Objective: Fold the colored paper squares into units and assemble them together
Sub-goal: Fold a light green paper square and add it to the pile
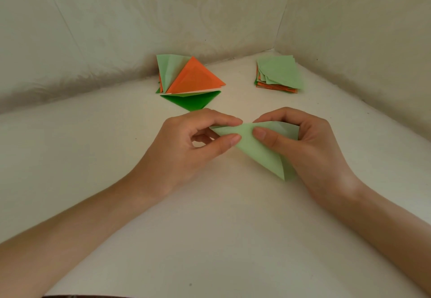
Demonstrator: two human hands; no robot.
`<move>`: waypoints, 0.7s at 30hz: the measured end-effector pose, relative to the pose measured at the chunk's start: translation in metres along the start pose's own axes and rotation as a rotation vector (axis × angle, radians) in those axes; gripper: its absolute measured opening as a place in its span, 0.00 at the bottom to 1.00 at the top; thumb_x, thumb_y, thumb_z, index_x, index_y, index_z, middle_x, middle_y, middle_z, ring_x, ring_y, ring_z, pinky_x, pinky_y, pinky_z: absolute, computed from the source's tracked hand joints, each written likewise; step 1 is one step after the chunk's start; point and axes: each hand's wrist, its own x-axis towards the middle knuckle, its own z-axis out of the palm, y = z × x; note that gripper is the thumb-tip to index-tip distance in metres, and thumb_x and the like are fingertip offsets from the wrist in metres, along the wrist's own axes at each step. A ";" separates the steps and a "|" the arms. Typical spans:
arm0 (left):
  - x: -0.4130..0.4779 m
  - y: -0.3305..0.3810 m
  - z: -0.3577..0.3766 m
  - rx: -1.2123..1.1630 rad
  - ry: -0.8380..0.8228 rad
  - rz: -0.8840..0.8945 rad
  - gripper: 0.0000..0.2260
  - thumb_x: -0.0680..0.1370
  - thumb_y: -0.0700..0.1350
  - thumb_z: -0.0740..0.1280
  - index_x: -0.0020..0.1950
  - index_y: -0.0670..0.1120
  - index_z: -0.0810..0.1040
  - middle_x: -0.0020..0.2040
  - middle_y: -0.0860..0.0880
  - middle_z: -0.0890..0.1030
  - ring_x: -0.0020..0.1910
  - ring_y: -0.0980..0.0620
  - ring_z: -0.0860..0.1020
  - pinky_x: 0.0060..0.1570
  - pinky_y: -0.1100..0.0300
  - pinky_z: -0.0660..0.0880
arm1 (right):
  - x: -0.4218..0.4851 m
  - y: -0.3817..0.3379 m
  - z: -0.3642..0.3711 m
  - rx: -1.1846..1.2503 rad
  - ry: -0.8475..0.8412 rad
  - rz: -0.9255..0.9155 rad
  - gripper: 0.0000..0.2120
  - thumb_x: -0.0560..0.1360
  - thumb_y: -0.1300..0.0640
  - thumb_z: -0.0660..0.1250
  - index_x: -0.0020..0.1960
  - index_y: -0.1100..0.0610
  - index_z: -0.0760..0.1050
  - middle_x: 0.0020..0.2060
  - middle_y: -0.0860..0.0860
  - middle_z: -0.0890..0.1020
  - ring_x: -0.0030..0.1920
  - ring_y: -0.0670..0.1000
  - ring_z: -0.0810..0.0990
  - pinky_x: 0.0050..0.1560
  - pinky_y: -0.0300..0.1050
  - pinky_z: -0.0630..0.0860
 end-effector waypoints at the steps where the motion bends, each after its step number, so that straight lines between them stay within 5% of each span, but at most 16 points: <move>1: 0.000 0.000 0.000 -0.003 0.009 -0.005 0.09 0.71 0.46 0.70 0.50 0.55 0.80 0.44 0.59 0.82 0.40 0.55 0.80 0.44 0.66 0.75 | 0.000 0.000 0.000 0.004 -0.001 0.000 0.06 0.71 0.62 0.70 0.39 0.52 0.80 0.36 0.45 0.82 0.35 0.43 0.78 0.34 0.35 0.73; 7: 0.002 -0.001 -0.003 -0.064 0.108 0.013 0.06 0.72 0.44 0.70 0.48 0.50 0.81 0.39 0.52 0.82 0.38 0.54 0.80 0.43 0.65 0.76 | 0.003 -0.001 -0.002 0.009 0.035 -0.020 0.07 0.72 0.62 0.70 0.39 0.51 0.80 0.36 0.45 0.81 0.36 0.44 0.77 0.35 0.36 0.73; 21: 0.005 0.001 -0.003 -0.162 0.146 -0.142 0.04 0.71 0.44 0.69 0.42 0.46 0.81 0.35 0.52 0.84 0.34 0.55 0.82 0.36 0.66 0.76 | 0.001 0.000 -0.001 -0.021 0.062 -0.001 0.08 0.72 0.62 0.70 0.38 0.51 0.80 0.34 0.43 0.81 0.34 0.41 0.77 0.32 0.33 0.71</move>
